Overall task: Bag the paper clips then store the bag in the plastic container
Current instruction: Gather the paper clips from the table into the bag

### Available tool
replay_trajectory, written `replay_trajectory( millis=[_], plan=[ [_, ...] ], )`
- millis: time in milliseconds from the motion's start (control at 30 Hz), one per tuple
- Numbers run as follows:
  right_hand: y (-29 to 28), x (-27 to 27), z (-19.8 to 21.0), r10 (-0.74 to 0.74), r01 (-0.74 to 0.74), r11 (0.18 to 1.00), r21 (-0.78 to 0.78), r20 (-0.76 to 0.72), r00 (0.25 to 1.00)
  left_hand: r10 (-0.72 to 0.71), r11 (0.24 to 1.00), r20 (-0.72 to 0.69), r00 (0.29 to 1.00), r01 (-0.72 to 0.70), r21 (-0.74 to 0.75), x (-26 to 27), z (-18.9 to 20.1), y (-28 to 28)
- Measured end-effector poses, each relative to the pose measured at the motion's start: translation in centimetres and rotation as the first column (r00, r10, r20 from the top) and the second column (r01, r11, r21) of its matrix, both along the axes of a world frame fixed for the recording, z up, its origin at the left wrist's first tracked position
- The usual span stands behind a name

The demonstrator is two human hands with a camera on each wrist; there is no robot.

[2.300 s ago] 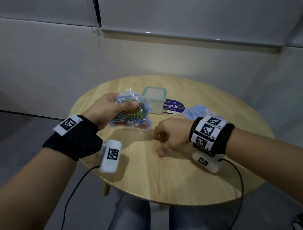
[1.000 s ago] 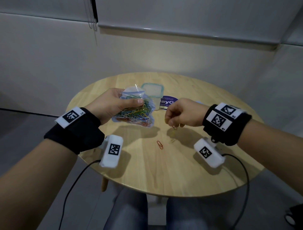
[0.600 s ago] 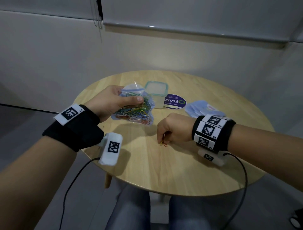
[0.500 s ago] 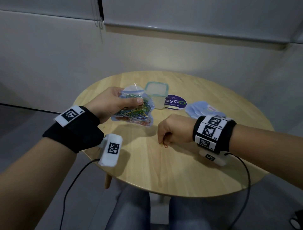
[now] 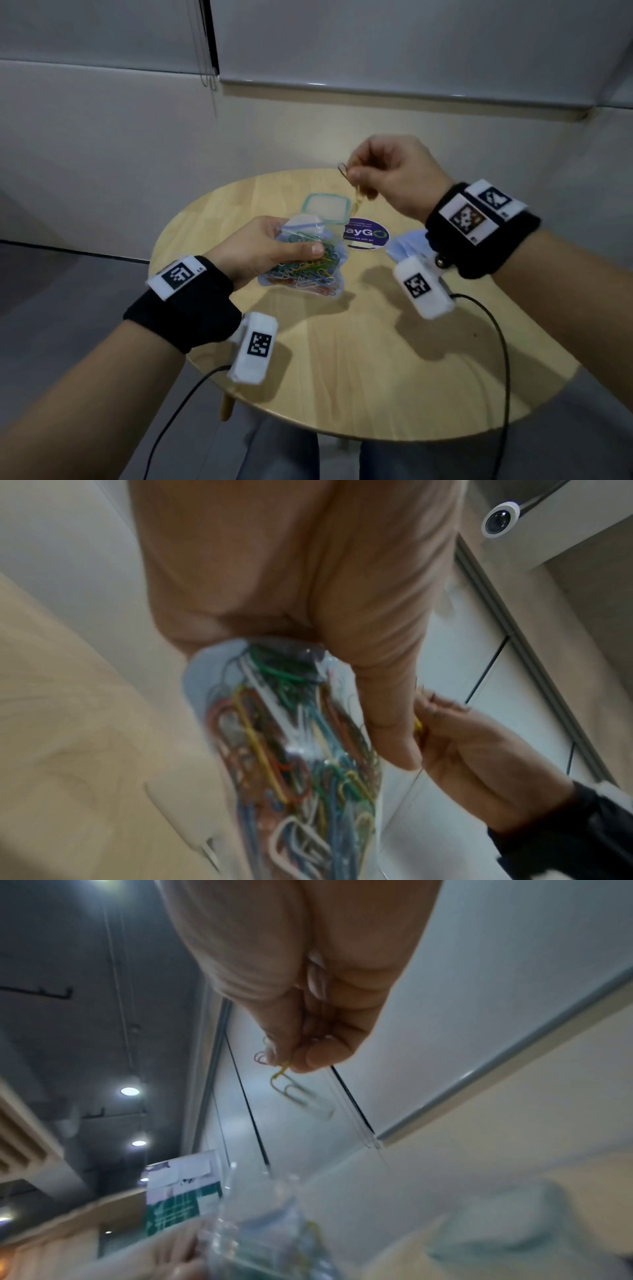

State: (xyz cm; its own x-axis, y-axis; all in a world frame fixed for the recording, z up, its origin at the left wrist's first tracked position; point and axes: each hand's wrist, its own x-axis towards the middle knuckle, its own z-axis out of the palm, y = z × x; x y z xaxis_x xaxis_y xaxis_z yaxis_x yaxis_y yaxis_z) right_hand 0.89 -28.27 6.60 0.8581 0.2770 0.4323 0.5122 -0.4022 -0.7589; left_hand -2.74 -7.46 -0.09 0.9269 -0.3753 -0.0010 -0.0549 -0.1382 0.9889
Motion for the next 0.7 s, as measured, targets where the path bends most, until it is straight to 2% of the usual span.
replay_trajectory(
  millis=[100,200,300,400,533,633,700],
  plan=[
    [2.3,-0.5,1.2,0.063,-0.073,0.994,0.087,0.106,0.992,-0.041,0.997,-0.006,0.999,0.041,-0.065,-0.5,0.3,-1.3],
    [3.1,-1.0,0.2,0.095,-0.099,0.995,0.026,0.126,0.987,-0.050,0.985,-0.027,0.998,0.044,-0.169,-0.9,0.5,-2.1],
    [2.6,-1.3,-0.5,0.107,-0.108,0.994,0.000,0.102,0.989,-0.033,0.978,-0.039,0.999,0.024,-0.209,-0.9,0.5,-2.2],
    [1.9,-1.7,-0.4,0.111,-0.102,0.990,-0.101,0.080,0.991,-0.030,0.977,-0.028,0.999,0.023,-0.214,-0.8,0.4,-2.1],
    [1.1,-2.3,-0.1,0.116,-0.123,0.963,-0.242,-0.041,0.992,-0.049,0.977,-0.018,0.999,0.044,-0.210,-1.0,0.3,-2.1],
    [0.9,-2.8,0.4,0.091,-0.097,0.913,-0.395,-0.035,0.995,-0.049,0.976,-0.011,0.999,0.045,-0.214,-1.0,0.3,-2.2],
    [1.0,-3.0,0.7,0.090,-0.093,0.907,-0.411,-0.028,0.996,-0.044,0.974,-0.014,0.999,0.040,-0.223,-0.9,0.4,-2.1]
  ],
)
